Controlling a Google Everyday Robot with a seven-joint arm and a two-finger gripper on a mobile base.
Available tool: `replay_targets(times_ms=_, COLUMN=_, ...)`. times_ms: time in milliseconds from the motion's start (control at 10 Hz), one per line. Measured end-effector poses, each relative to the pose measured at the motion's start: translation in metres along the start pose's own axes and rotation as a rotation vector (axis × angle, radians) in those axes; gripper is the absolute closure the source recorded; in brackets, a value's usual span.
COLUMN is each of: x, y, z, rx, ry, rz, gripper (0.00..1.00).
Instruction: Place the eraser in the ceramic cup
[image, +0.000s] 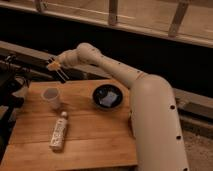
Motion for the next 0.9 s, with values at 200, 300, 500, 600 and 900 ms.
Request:
replay_targets(times_ms=200, x=-0.007, y=0.012, z=0.012, rx=-0.039, ry=-0.031, rz=0.001, gripper=0.91)
replay_targets(times_ms=300, x=-0.011, y=0.022, z=0.018, rx=-0.061, ry=-0.045, rz=0.003, gripper=0.91)
replay_targets(times_ms=500, x=-0.017, y=0.043, z=0.026, rx=-0.109, ry=-0.070, rz=0.006, gripper=0.91)
replay_targets(times_ms=600, x=-0.020, y=0.054, z=0.030, rx=-0.132, ry=-0.080, rz=0.007, gripper=0.91)
replay_targets(times_ms=900, x=-0.019, y=0.078, z=0.028, rx=-0.181, ry=-0.110, rz=0.028, gripper=0.91)
